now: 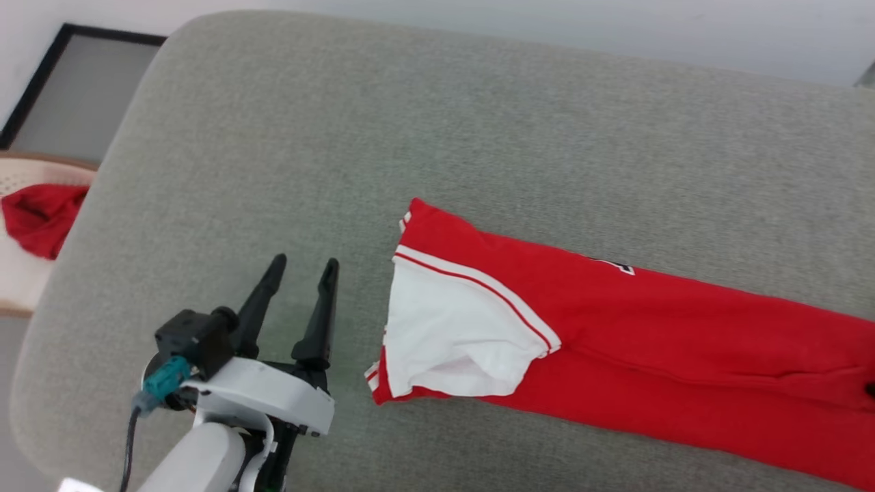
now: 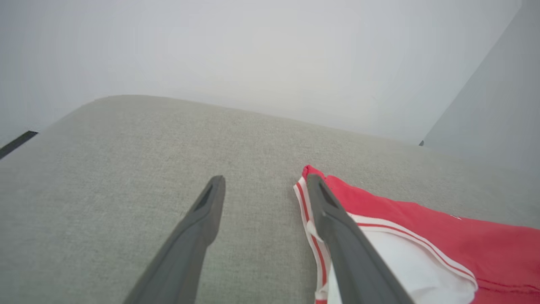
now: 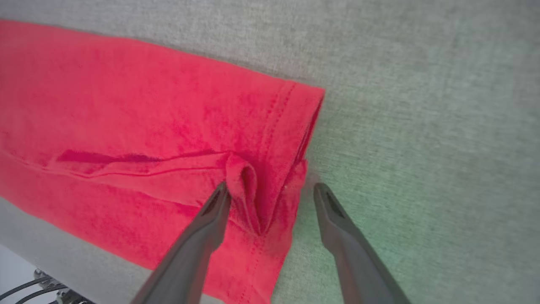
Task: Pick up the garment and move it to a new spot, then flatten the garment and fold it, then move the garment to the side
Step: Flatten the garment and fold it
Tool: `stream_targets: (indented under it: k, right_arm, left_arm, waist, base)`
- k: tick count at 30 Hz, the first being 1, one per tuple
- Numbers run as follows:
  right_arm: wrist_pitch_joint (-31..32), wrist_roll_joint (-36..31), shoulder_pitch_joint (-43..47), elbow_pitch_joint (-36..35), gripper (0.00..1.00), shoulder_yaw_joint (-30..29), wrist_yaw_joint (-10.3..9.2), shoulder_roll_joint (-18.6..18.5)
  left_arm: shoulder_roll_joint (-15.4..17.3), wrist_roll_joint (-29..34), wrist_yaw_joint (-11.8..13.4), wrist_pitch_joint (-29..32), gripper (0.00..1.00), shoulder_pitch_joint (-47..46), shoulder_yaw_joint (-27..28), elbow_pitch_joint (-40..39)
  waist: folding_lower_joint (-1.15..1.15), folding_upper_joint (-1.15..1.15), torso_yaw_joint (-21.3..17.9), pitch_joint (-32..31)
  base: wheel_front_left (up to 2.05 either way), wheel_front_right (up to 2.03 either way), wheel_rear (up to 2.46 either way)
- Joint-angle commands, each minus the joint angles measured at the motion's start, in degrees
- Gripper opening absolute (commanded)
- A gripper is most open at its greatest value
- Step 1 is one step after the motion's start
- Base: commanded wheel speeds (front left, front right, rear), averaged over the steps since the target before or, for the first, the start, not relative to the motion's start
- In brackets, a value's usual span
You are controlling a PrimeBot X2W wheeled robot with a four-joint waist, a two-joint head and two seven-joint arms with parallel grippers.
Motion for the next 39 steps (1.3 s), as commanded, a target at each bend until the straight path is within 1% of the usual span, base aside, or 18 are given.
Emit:
stream_targets:
  k: [1, 4, 7, 9, 13, 14, 15, 16, 17, 21, 25, 28, 35, 37, 39]
  right_arm:
    - [0.6, -0.2, -0.4, 0.5, 1.0, -0.3, 0.0, 0.8]
    - [1.7, -1.5, -0.4, 2.0, 1.0, -0.6, 0.0, 1.9]
    - [2.8, -2.5, 0.0, 3.6, 1.0, 0.2, 0.0, 3.8]
    - [3.2, -3.4, 0.0, 4.7, 1.0, 0.9, 0.01, 5.2]
    - [3.0, -4.7, -0.4, 6.3, 1.0, 2.1, 0.01, 7.7]
    - [2.9, -4.8, -0.5, 6.5, 0.69, 2.4, 0.01, 8.2]
    - [2.8, -4.8, -0.6, 6.4, 0.44, 2.7, 0.02, 8.7]
    - [2.6, -4.8, -0.7, 6.2, 0.24, 3.0, 0.03, 9.0]
    - [2.5, -4.7, -0.7, 6.2, 0.0, 3.1, 0.04, 9.3]
    - [2.0, -4.9, -1.0, 6.1, 0.0, 3.4, 0.11, 9.5]
    - [1.0, -5.2, -2.0, 5.9, 0.0, 2.8, 0.09, 9.3]
    - [-0.6, -5.5, -3.7, 5.8, 0.0, 1.2, 0.09, 8.6]
    - [-5.7, -7.3, -6.6, 8.5, 0.0, -4.6, -0.08, 4.8]
    - [-7.4, -8.7, -7.0, 10.0, 0.0, -5.9, -0.05, 2.8]
    - [-8.6, -9.2, -7.6, 11.7, 0.0, -7.6, -0.04, 1.6]
  left_arm:
    - [-1.1, 2.1, -0.7, -0.2, 1.0, 1.3, 1.9, 0.3]
    - [-4.2, 7.1, -2.5, -0.2, 1.0, 2.5, 6.3, 0.4]
    - [-6.3, 11.2, -4.1, -0.2, 1.0, 3.5, 9.4, 0.8]
    - [-7.7, 13.2, -5.3, -0.2, 1.0, 3.8, 11.0, 1.0]
    - [-9.6, 16.9, -7.2, -0.2, 1.0, 4.2, 12.8, 2.6]
    - [-9.8, 17.8, -7.7, -0.2, 1.0, 4.2, 13.2, 3.0]
    - [-10.3, 18.2, -8.0, -0.2, 1.0, 4.2, 13.6, 3.3]
    - [-10.8, 18.6, -8.5, -0.2, 1.0, 4.3, 14.2, 3.5]
    - [-11.1, 19.1, -9.0, -0.2, 1.0, 4.4, 14.7, 3.7]
    - [-12.5, 19.9, -10.8, -0.2, 1.0, 4.4, 16.8, 4.6]
    - [-13.2, 21.2, -11.9, -0.2, 1.0, 4.6, 18.3, 5.6]
    - [-13.1, 22.2, -12.4, -0.2, 1.0, 5.2, 19.6, 5.8]
    - [-12.8, 23.9, -13.4, -0.2, 1.0, 6.5, 22.0, 5.1]
    - [-12.5, 24.1, -13.7, -0.2, 1.0, 6.8, 22.5, 4.8]
    - [-12.2, 24.2, -13.8, -0.2, 1.0, 6.9, 23.0, 4.5]
  waist:
    - [0.0, 0.0, 1.4, 0.6]
    - [0.0, 0.0, 2.1, 0.9]
    - [0.0, 0.0, 2.5, 1.1]
    - [0.0, 0.0, 2.6, 1.4]
    - [0.0, 0.0, 2.6, 1.9]
    - [0.0, 0.0, 2.5, 1.9]
    - [0.0, 0.0, 2.5, 2.0]
    - [0.0, 0.0, 2.4, 2.0]
    - [0.0, 0.0, 2.3, 2.1]
    - [0.0, 0.0, 2.0, 2.1]
    - [0.0, 0.0, 1.4, 1.8]
    - [0.0, 0.0, 0.2, 1.7]
    - [0.0, 0.0, -3.8, 2.1]
    - [0.0, 0.0, -5.1, 2.4]
    - [0.0, 0.0, -6.3, 2.9]
  base:
    - [0.0, 0.0, 0.0]
    - [0.0, 0.0, 0.0]
    - [0.0, 0.0, 0.0]
    - [0.0, 0.0, 0.0]
    - [0.0, 0.0, 0.0]
    - [0.0, 0.0, 0.0]
    - [0.0, 0.0, 0.0]
    - [0.0, 0.0, 0.0]
    - [0.0, 0.0, 0.0]
    - [0.0, 0.0, 0.0]
    - [0.0, 0.0, 0.0]
    - [0.0, 0.0, 0.0]
    - [0.0, 0.0, 0.0]
    - [0.0, 0.0, 0.0]
    - [0.0, 0.0, 0.0]
